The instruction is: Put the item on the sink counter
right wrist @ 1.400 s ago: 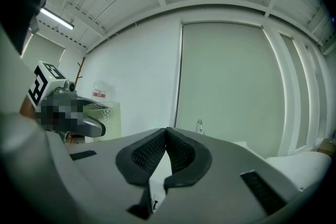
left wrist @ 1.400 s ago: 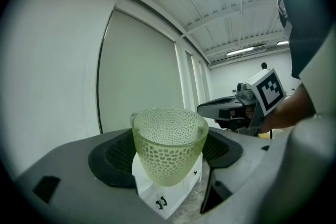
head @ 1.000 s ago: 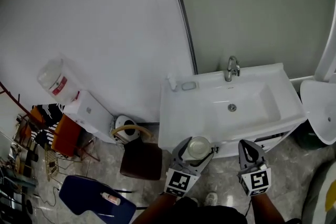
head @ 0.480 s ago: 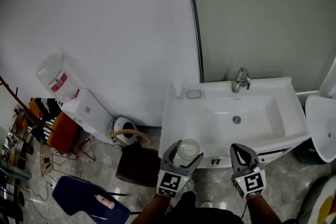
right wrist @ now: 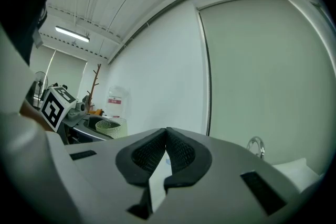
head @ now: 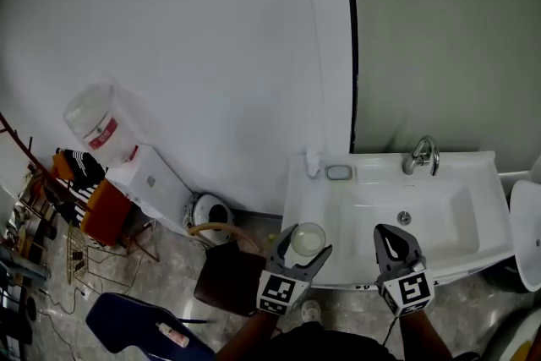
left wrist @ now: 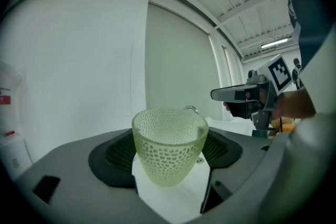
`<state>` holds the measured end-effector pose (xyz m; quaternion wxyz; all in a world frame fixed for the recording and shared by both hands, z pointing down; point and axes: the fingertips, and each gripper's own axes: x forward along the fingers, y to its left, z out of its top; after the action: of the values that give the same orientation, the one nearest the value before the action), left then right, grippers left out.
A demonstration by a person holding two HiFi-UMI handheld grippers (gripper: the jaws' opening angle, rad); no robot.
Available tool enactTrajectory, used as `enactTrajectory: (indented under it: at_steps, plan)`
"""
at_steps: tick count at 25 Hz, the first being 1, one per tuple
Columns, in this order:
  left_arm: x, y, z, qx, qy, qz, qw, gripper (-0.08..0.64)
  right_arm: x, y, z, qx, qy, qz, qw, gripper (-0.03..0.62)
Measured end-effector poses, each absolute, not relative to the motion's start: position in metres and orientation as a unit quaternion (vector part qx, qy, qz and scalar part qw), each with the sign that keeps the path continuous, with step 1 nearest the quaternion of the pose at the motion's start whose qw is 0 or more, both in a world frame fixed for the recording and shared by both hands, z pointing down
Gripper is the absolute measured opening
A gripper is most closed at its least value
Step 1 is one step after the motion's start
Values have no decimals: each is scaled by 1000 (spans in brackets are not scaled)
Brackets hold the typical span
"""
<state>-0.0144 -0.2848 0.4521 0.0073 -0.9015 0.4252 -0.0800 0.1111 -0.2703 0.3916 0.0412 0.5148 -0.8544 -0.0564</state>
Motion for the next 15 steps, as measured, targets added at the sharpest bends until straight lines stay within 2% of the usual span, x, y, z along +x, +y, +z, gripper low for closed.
enactTrajectory:
  at_steps: [15]
  plan:
    - [-45, -365, 462, -907, 414, -71, -15, 391, 56, -356, 405, 497, -864, -47, 58, 14]
